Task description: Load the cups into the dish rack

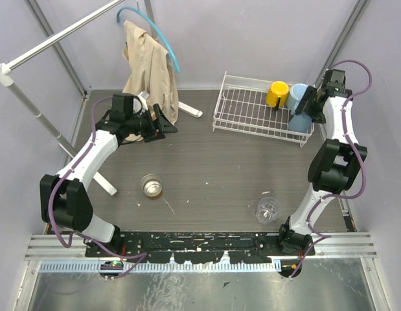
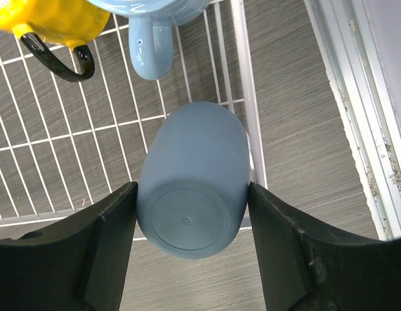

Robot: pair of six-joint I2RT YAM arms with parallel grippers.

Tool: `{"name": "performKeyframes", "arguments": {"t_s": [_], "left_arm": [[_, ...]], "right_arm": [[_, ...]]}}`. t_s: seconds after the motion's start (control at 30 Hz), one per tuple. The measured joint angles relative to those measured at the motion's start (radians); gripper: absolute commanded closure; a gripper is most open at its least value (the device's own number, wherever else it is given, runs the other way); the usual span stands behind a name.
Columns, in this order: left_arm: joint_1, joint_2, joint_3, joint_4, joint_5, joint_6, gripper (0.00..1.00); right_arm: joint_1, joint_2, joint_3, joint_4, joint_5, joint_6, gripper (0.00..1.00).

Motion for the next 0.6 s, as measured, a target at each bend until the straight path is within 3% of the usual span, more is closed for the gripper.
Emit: {"name": "performKeyframes", "arguments": {"t_s": [0.6], "left_arm": [[0.0, 0.008, 0.0, -0.008, -0.001, 0.003, 0.2]], "right_arm": [[0.016, 0.015, -0.062, 0.063, 0.004, 0.001, 0.84]]}}
